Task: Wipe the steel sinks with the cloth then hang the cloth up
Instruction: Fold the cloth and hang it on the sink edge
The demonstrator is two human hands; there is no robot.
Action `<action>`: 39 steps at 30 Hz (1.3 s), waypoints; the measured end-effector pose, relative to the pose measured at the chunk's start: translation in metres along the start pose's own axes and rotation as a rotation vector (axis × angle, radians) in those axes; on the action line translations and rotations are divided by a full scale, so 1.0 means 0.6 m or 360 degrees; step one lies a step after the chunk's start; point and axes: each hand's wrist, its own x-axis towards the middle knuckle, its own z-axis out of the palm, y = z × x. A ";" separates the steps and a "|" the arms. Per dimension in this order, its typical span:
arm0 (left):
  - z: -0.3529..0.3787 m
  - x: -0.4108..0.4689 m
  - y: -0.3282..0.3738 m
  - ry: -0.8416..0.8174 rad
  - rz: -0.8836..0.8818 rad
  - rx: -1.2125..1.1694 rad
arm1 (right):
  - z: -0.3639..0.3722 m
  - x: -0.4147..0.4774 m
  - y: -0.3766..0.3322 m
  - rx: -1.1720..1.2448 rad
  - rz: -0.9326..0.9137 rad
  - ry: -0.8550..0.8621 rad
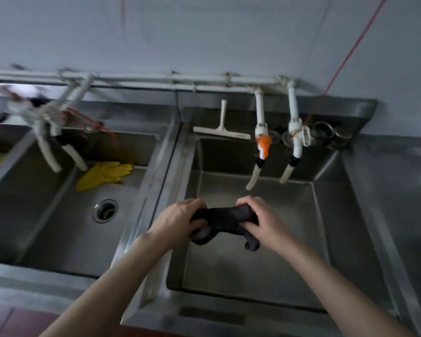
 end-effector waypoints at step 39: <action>-0.726 -0.768 -0.904 0.1129 -0.1121 0.0287 | 0.989 0.492 -1.106 -0.0245 -0.1606 -0.0596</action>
